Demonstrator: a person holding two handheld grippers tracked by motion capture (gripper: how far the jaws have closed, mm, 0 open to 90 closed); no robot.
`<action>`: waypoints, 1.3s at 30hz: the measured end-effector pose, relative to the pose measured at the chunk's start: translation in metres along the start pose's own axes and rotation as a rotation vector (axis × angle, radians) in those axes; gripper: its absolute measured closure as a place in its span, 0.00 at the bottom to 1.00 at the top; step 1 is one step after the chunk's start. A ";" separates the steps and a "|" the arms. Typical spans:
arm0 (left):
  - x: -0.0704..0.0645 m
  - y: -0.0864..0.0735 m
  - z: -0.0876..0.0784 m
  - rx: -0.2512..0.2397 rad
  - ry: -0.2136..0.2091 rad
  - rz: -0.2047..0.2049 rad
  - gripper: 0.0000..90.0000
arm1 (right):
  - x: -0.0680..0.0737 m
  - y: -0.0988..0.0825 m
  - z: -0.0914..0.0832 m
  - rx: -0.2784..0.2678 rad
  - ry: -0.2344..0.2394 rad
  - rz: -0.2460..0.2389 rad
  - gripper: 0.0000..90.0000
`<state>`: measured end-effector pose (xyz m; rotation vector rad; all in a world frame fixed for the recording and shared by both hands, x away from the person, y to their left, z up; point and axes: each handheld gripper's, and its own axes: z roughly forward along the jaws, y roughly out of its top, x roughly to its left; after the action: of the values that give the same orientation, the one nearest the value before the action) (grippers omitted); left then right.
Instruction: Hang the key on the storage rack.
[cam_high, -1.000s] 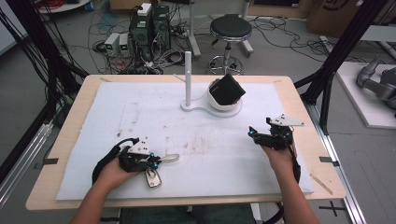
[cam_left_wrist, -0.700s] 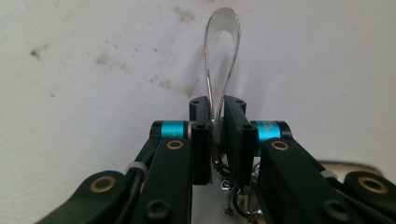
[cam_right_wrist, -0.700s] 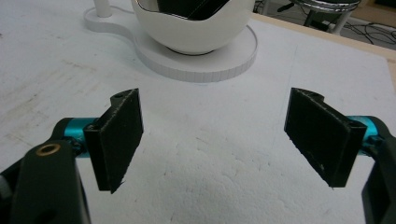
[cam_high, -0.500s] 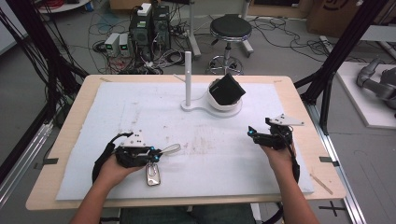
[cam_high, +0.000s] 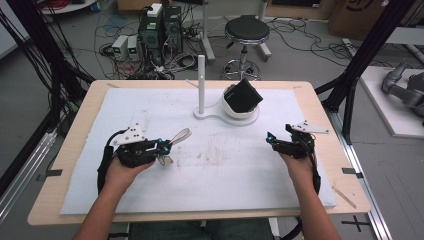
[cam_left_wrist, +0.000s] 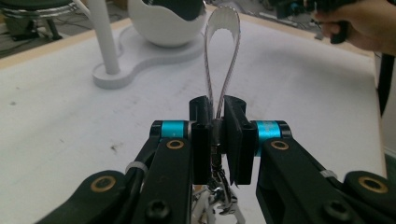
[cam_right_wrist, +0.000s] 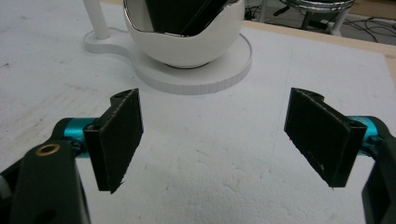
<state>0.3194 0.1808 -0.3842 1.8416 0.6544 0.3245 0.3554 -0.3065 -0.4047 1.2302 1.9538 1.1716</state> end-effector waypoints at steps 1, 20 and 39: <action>0.002 0.003 0.000 -0.007 0.019 -0.005 0.90 | 0.000 0.000 0.000 0.003 0.001 0.000 0.22; 0.018 0.059 0.022 -0.110 0.151 0.011 0.90 | -0.003 0.000 -0.002 -0.006 -0.001 0.014 0.22; 0.032 0.150 0.051 -0.082 0.188 0.081 0.90 | -0.008 -0.001 -0.005 -0.018 -0.003 0.020 0.22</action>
<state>0.4135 0.1225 -0.2660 1.7755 0.6862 0.5754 0.3550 -0.3154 -0.4031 1.2441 1.9290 1.1936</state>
